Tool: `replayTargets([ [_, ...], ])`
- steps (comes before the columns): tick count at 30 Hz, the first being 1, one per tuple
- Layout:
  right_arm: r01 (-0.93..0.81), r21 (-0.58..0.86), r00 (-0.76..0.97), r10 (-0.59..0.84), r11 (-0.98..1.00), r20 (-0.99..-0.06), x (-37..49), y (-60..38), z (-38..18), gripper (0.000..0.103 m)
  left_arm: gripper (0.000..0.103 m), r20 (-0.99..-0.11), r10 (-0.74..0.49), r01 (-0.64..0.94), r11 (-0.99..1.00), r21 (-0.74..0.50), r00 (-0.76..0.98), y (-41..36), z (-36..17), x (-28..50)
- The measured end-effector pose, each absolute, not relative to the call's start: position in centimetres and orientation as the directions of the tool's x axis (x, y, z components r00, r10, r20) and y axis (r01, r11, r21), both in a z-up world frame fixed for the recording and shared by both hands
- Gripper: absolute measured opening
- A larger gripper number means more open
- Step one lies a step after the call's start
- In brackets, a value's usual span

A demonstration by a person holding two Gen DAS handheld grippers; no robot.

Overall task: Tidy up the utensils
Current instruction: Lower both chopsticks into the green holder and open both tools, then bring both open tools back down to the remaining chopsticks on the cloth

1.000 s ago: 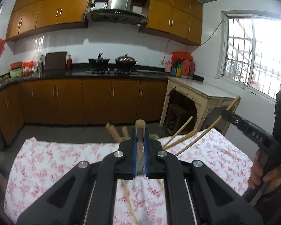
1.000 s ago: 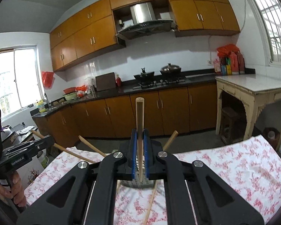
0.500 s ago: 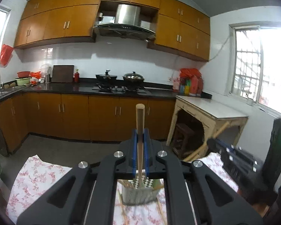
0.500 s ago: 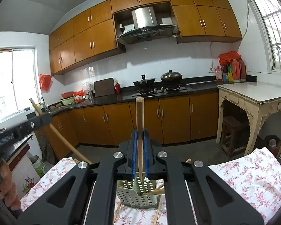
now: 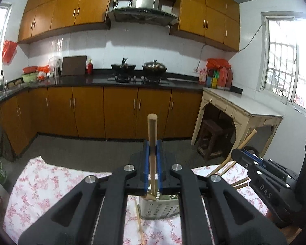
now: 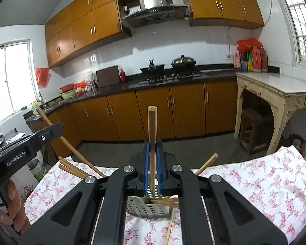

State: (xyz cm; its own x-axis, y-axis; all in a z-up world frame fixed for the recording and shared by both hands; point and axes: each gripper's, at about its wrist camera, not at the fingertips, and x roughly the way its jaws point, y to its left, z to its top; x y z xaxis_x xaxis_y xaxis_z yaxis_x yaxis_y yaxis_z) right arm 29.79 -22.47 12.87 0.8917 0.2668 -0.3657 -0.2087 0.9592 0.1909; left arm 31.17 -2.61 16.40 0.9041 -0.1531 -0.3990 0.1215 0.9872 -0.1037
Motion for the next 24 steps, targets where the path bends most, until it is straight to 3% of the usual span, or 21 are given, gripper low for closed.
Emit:
replayTargets([
  [6,-0.203,0.193,0.883,0.265,0.960,-0.387,30.1,-22.3,12.5,0.008,0.009,-0.416,-0.141,0.105,0.989,-0.108,0.898,-1.9,15.6,31.4],
  [8,-0.199,0.193,0.883,0.262,0.961,-0.390,30.1,-22.3,12.6,0.010,0.023,-0.411,-0.141,0.102,0.988,-0.115,0.901,-1.5,15.7,31.0],
  [10,-0.196,0.190,0.886,0.256,0.962,-0.387,29.8,-22.4,12.8,0.026,0.034,-0.399,-0.134,0.094,0.989,-0.118,0.907,-1.2,16.0,30.5],
  [11,-0.193,0.188,0.889,0.253,0.963,-0.382,29.7,-22.4,12.8,0.033,0.035,-0.395,-0.132,0.091,0.989,-0.120,0.909,-0.9,16.1,30.2],
  [24,-0.166,0.178,0.921,0.217,0.970,-0.324,23.5,-24.8,13.6,0.034,0.048,-0.361,-0.089,0.042,0.990,-0.135,0.928,3.2,16.2,23.3],
])
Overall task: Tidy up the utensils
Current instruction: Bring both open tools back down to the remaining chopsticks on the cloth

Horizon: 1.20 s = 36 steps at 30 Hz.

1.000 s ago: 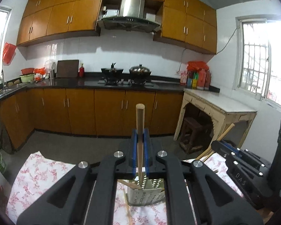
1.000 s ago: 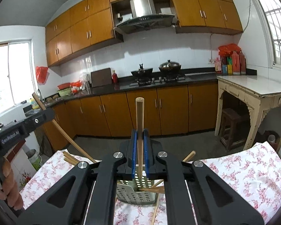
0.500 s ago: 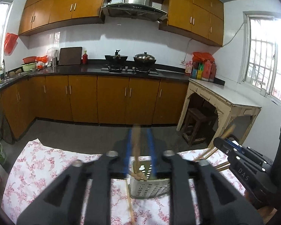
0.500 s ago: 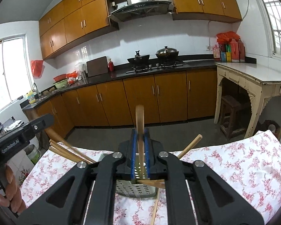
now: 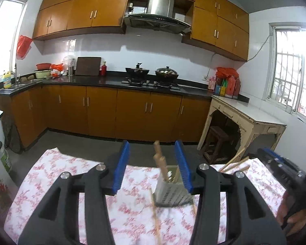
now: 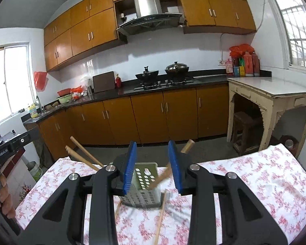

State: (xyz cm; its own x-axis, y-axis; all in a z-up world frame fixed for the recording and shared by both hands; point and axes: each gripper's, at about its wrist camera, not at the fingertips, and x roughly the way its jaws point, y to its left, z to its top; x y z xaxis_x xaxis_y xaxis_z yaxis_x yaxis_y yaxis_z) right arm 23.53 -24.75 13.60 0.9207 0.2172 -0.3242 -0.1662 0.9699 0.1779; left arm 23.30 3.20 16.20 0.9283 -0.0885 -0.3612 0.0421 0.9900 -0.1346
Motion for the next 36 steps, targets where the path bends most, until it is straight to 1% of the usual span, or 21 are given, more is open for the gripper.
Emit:
replayTargets([
  [3,-0.140,0.187,0.920,0.198,0.972,-0.337,21.8,-26.4,12.1,0.034,0.052,-0.373,-0.065,0.018,0.992,-0.128,0.925,4.4,14.7,21.4],
  [5,-0.113,0.185,0.916,0.174,0.976,-0.361,21.3,-27.2,10.8,0.033,0.056,-0.389,-0.046,0.001,0.993,-0.115,0.920,5.0,13.2,20.5],
  [8,-0.066,0.197,0.887,0.148,0.978,-0.438,21.1,-28.4,7.3,0.034,0.061,-0.440,-0.022,-0.019,0.996,-0.089,0.898,5.7,10.1,19.9],
  [10,-0.040,0.204,0.857,0.139,0.978,-0.497,21.5,-28.5,4.8,0.034,0.063,-0.496,-0.019,-0.030,0.995,-0.090,0.868,6.1,7.1,20.2],
  [12,-0.024,0.215,0.811,0.145,0.976,-0.567,22.2,-28.0,1.4,0.034,0.063,-0.547,-0.020,-0.039,0.995,-0.096,0.837,6.3,4.4,20.7],
  [15,-0.048,0.236,0.740,0.194,0.970,-0.645,23.0,-26.2,-2.5,0.033,0.063,-0.609,-0.035,-0.040,0.993,-0.109,0.793,6.2,1.0,21.2],
  [18,-0.096,0.231,0.676,0.233,0.968,-0.699,23.9,-23.6,-5.1,0.033,0.063,-0.660,-0.051,-0.033,0.993,-0.114,0.750,5.9,-1.8,21.7],
  [22,-0.138,0.190,0.640,0.234,0.972,-0.732,24.7,-20.8,-6.8,0.033,0.063,-0.690,-0.066,-0.022,0.993,-0.118,0.721,5.4,-3.7,22.1],
  [27,-0.147,0.140,0.612,0.201,0.979,-0.765,25.0,-19.9,-8.9,0.033,0.063,-0.703,-0.088,-0.004,0.992,-0.128,0.706,5.1,-4.5,22.0],
  [28,-0.146,0.128,0.618,0.191,0.981,-0.763,25.0,-19.8,-9.0,0.030,0.063,-0.705,-0.093,0.001,0.992,-0.130,0.703,5.0,-4.7,22.1],
  [30,-0.144,0.089,0.630,0.161,0.986,-0.760,24.8,-19.6,-9.1,0.017,0.063,-0.709,-0.105,0.013,0.991,-0.134,0.698,4.6,-4.8,22.4],
  [31,-0.141,0.076,0.632,0.149,0.987,-0.761,24.8,-19.7,-9.2,0.009,0.063,-0.709,-0.114,0.023,0.990,-0.136,0.695,4.3,-5.0,22.5],
  [33,-0.135,0.102,0.625,0.164,0.986,-0.763,24.9,-20.2,-9.2,0.008,0.063,-0.713,-0.123,0.039,0.990,-0.134,0.691,3.6,-5.2,22.8],
  [36,-0.107,0.100,0.628,0.145,0.989,-0.764,25.4,-21.0,-9.3,0.008,0.063,-0.715,-0.145,0.077,0.989,-0.127,0.684,2.3,-5.5,23.1],
])
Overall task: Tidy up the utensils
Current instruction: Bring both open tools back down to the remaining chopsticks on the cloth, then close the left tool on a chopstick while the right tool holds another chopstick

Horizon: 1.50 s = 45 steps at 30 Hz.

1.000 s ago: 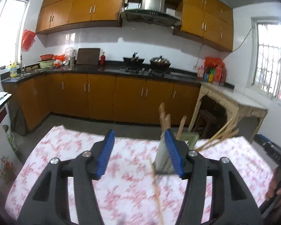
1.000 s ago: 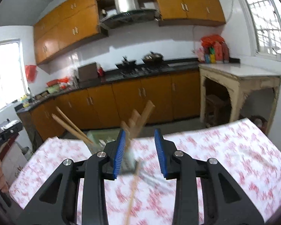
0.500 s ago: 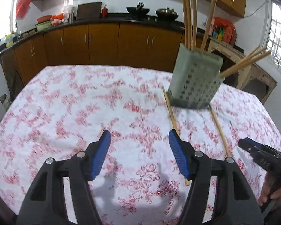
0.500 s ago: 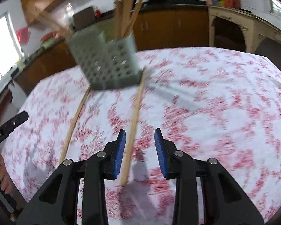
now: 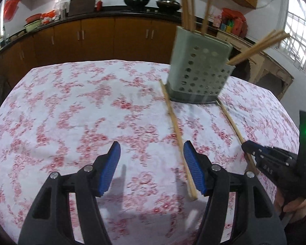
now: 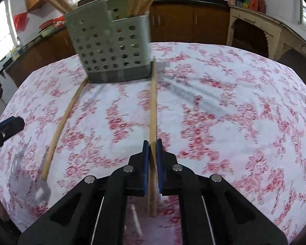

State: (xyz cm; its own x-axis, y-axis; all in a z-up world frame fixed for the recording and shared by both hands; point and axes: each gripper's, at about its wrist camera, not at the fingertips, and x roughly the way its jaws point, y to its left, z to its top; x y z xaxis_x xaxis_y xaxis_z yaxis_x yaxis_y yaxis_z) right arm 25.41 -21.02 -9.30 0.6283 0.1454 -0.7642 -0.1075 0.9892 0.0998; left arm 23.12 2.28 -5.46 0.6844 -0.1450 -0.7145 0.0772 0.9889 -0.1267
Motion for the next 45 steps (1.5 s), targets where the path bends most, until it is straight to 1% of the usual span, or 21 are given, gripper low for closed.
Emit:
replayTargets([
  [2,-0.069,0.088,0.632,0.112,0.994,-0.766,25.9,-21.9,-9.3,0.008,0.063,-0.715,-0.149,0.101,0.989,-0.110,0.683,1.3,-5.6,23.2],
  [6,0.108,0.115,0.632,0.022,0.987,-0.775,27.5,-26.4,-9.3,0.008,0.061,-0.725,-0.136,0.131,0.989,-0.064,0.675,-0.5,-6.3,23.7],
  [7,0.123,0.113,0.632,0.010,0.986,-0.775,27.8,-27.0,-9.3,0.008,0.060,-0.728,-0.132,0.131,0.990,-0.059,0.672,-0.7,-6.6,23.8],
  [13,0.085,0.049,0.651,-0.018,0.995,-0.759,27.9,-27.1,-9.5,0.008,0.056,-0.760,-0.093,0.121,0.992,-0.019,0.643,-1.7,-8.3,24.9],
  [21,0.084,0.060,0.651,-0.009,0.995,-0.759,27.8,-27.4,-9.4,0.008,0.056,-0.782,-0.078,0.107,0.994,-0.014,0.618,-2.0,-9.5,25.6],
  [28,0.083,0.067,0.650,-0.003,0.994,-0.760,27.8,-27.5,-9.4,0.008,0.055,-0.782,-0.077,0.106,0.994,-0.014,0.619,-2.2,-9.5,25.9],
  [30,0.083,0.069,0.651,-0.002,0.994,-0.759,27.8,-27.5,-9.4,0.008,0.048,-0.782,-0.064,0.105,0.994,0.002,0.620,-2.4,-9.6,25.9],
  [31,0.083,0.069,0.650,-0.002,0.994,-0.760,27.8,-27.4,-9.4,0.008,0.040,-0.782,-0.059,0.106,0.994,0.010,0.621,-2.5,-9.6,26.0],
  [32,0.084,0.069,0.650,-0.002,0.994,-0.760,27.8,-27.4,-9.4,0.008,0.027,-0.779,-0.055,0.110,0.994,0.018,0.624,-2.7,-9.5,26.1],
  [33,0.084,0.070,0.650,-0.001,0.994,-0.760,27.8,-27.4,-9.4,0.008,0.020,-0.778,-0.051,0.113,0.993,0.025,0.626,-2.9,-9.5,26.1],
  [34,0.084,0.070,0.650,-0.002,0.994,-0.760,27.8,-27.4,-9.4,0.008,0.010,-0.778,-0.037,0.113,0.993,0.043,0.627,-3.2,-9.5,26.2],
  [39,0.082,0.069,0.650,-0.001,0.994,-0.760,27.8,-27.4,-9.4,0.008,0.008,-0.780,0.001,0.059,0.997,0.049,0.626,-1.7,-9.5,27.4],
  [41,0.070,0.055,0.651,-0.004,0.996,-0.759,28.2,-27.2,-9.4,0.008,0.008,-0.783,0.026,0.015,0.999,0.044,0.622,0.4,-9.5,27.9],
  [45,0.050,0.045,0.650,0.001,0.998,-0.760,29.2,-27.0,-9.4,0.008,0.008,-0.781,0.036,-0.027,0.999,0.024,0.624,3.9,-9.5,28.0],
])
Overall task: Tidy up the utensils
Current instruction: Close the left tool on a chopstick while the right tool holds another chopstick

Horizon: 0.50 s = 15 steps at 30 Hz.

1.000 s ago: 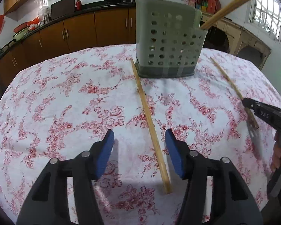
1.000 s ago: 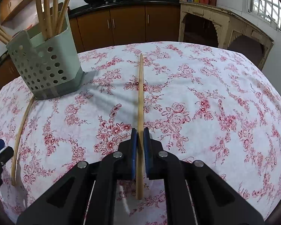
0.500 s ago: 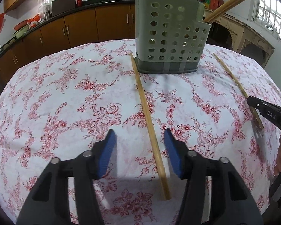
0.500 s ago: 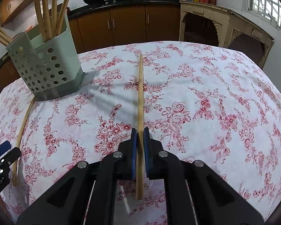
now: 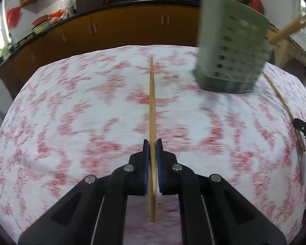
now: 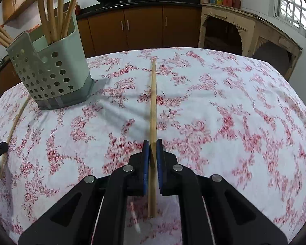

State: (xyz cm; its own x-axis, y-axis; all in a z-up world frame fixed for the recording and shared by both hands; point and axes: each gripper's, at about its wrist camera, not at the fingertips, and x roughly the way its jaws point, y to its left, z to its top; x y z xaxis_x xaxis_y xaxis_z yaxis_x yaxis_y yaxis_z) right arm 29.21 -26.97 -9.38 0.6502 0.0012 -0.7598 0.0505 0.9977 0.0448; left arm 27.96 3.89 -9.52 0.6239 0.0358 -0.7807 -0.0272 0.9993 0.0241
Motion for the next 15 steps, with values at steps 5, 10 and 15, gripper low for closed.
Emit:
replayTargets([
  [5,0.051,0.050,0.650,0.005,0.997,-0.760,29.48,-27.04,-9.38,0.008,0.012,-0.778,0.003,-0.030,0.999,-0.020,0.628,5.12,-9.53,27.77],
  [10,0.051,0.078,0.651,0.026,0.996,-0.759,29.59,-27.31,-9.41,0.008,0.023,-0.779,0.009,-0.001,1.000,0.011,0.627,4.46,-9.52,27.91],
  [15,0.050,0.086,0.651,0.033,0.995,-0.758,29.64,-27.71,-9.50,0.008,0.024,-0.778,-0.012,-0.006,1.000,-0.020,0.628,4.72,-9.52,27.74],
])
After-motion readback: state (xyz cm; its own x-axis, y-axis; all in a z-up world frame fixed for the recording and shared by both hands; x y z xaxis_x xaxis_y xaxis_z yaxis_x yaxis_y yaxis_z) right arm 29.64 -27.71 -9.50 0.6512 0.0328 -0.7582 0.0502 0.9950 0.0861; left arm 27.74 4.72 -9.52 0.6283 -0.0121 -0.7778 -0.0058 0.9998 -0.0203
